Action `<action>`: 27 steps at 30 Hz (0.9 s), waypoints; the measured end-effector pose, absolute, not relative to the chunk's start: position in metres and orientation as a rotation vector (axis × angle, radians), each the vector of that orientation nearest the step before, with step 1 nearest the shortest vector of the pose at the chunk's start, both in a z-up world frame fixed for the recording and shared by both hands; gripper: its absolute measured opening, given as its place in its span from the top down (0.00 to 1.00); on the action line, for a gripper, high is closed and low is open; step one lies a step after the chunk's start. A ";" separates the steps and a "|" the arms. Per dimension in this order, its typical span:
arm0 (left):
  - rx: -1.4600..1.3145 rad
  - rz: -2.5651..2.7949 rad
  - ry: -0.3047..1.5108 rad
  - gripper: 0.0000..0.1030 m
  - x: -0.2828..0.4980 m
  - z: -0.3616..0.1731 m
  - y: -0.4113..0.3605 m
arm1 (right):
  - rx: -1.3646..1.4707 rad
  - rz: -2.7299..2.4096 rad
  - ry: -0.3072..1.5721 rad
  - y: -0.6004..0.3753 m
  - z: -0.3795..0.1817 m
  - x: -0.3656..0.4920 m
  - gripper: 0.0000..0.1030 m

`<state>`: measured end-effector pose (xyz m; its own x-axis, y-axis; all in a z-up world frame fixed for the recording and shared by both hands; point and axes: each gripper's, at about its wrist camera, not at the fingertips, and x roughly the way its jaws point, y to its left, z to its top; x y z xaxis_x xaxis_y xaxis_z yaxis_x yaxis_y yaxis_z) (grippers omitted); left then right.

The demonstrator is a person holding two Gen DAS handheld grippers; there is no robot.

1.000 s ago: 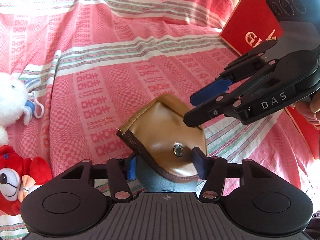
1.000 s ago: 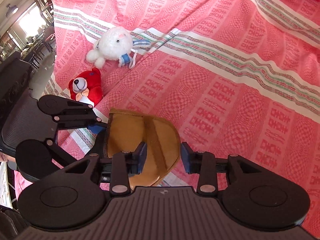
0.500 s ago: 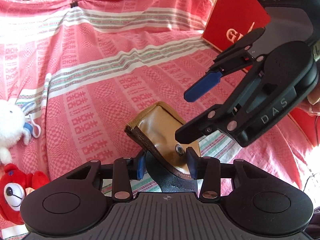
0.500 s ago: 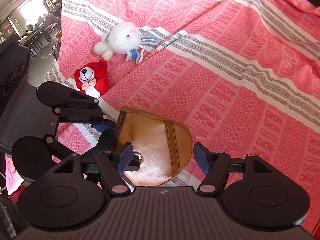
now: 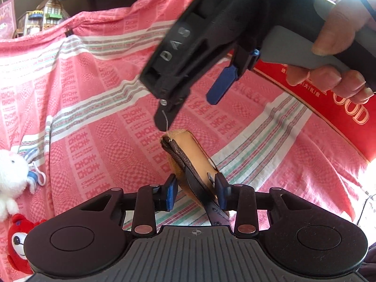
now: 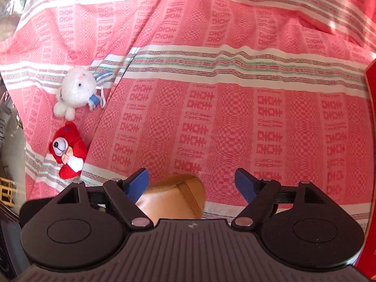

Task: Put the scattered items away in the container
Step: 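Close the left gripper on the pouch edge while the right gripper keeps holding it, then carry the pouch with both grippers over the red box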

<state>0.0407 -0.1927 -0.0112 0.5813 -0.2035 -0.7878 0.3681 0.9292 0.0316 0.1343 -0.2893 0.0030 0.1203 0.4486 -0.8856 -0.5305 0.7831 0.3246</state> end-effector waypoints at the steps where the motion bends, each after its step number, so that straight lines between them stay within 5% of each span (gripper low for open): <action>1: 0.208 -0.349 0.892 0.69 0.040 -0.011 -0.197 | -0.056 0.696 1.299 -0.287 0.003 0.136 0.14; 7: 0.245 -0.351 0.911 0.73 0.040 -0.017 -0.214 | -0.220 0.589 1.361 -0.276 -0.010 0.119 0.14; 11: 0.227 -0.368 0.936 0.68 0.036 -0.022 -0.213 | -0.095 0.600 1.399 -0.301 -0.014 0.114 0.42; 17: 0.199 -0.352 0.973 0.64 0.035 -0.022 -0.211 | -0.050 0.591 1.367 -0.308 -0.012 0.105 0.45; 20: 0.162 -0.373 0.996 0.89 0.035 -0.022 -0.212 | -0.024 0.569 1.364 -0.311 -0.013 0.104 0.44; 27: 0.137 -0.363 1.039 0.89 0.042 -0.022 -0.220 | 0.080 0.498 1.381 -0.333 -0.019 0.101 0.39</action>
